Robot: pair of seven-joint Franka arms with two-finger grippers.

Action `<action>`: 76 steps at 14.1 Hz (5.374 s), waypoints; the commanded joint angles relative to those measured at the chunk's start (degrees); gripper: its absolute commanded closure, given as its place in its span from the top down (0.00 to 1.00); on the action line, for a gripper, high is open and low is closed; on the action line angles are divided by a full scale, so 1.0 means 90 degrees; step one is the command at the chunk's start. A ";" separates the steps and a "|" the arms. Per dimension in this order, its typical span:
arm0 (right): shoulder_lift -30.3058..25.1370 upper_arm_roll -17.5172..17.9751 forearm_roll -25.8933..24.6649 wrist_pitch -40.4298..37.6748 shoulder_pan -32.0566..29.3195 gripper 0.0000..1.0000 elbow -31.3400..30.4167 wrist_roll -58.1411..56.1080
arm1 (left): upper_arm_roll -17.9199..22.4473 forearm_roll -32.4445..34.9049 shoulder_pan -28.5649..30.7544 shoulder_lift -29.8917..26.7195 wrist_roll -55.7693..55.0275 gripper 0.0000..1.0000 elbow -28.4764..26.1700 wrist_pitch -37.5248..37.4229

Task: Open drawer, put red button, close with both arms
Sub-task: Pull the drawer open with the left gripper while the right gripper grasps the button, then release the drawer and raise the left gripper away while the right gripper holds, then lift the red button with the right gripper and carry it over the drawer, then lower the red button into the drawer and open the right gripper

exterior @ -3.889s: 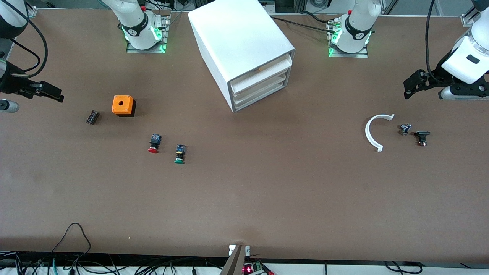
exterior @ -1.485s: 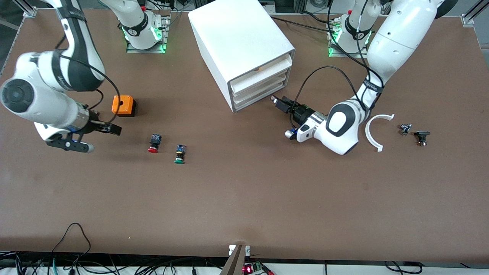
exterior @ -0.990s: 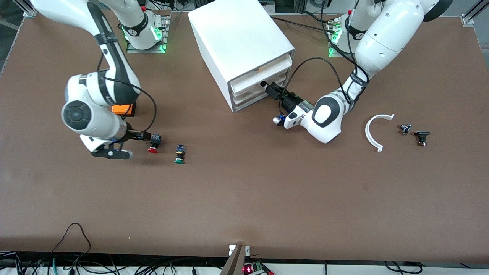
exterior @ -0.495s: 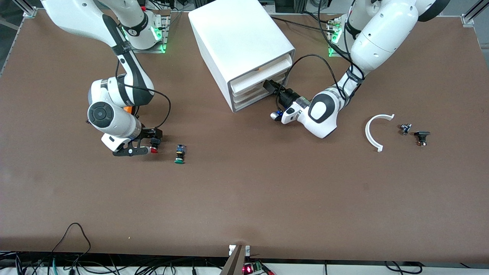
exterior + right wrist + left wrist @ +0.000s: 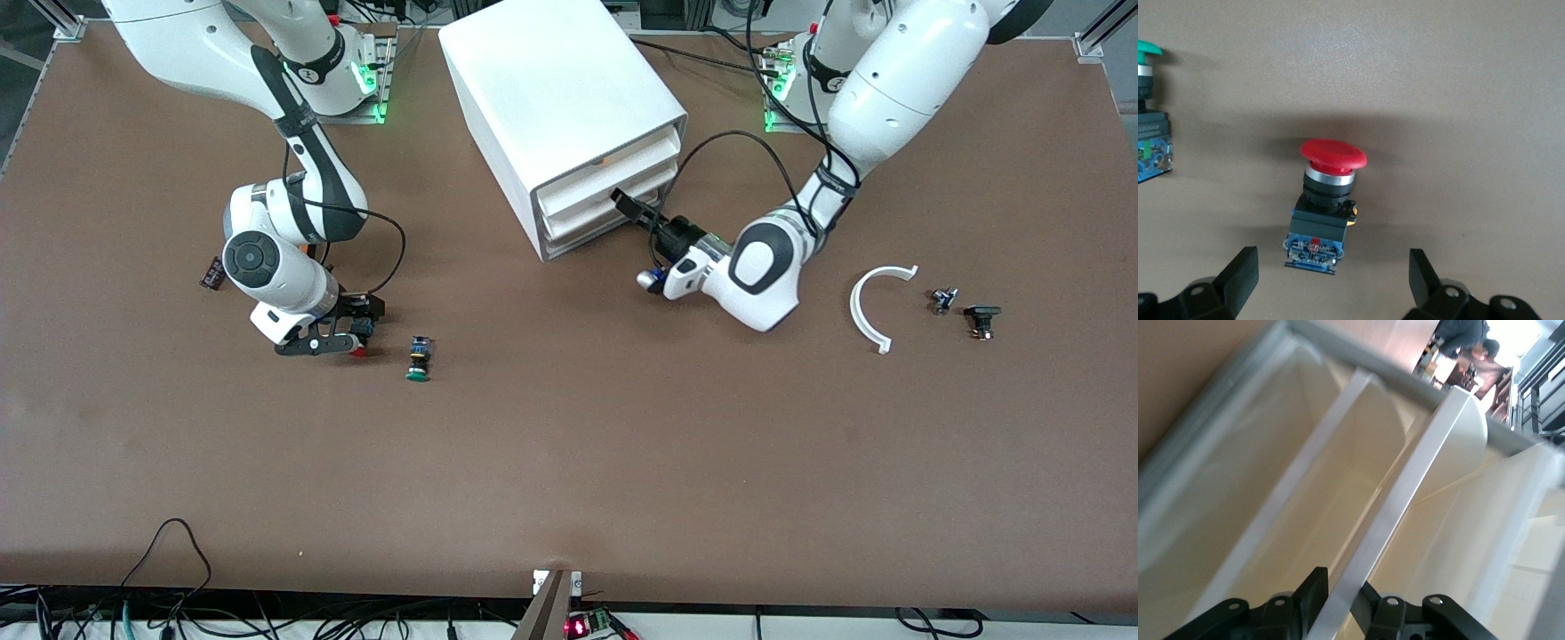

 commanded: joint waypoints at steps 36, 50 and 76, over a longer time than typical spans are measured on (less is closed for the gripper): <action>0.0042 0.0180 0.0050 -0.1734 -0.0025 0.24 0.2189 0.0141 | 0.0518 0.7406 0.1605 -0.3923 -0.0788 1.00 0.2337 -0.0610; 0.0891 0.2250 0.0021 -0.3350 0.0355 0.20 0.5425 -0.3282 | 0.0050 0.7309 0.1586 -0.4773 -0.3169 1.00 0.1507 -0.0348; 0.1966 0.2231 -0.2108 -0.3359 0.3217 0.23 0.5612 -0.4723 | 0.0020 0.7113 0.1567 -0.3503 -0.3159 1.00 0.1312 0.0512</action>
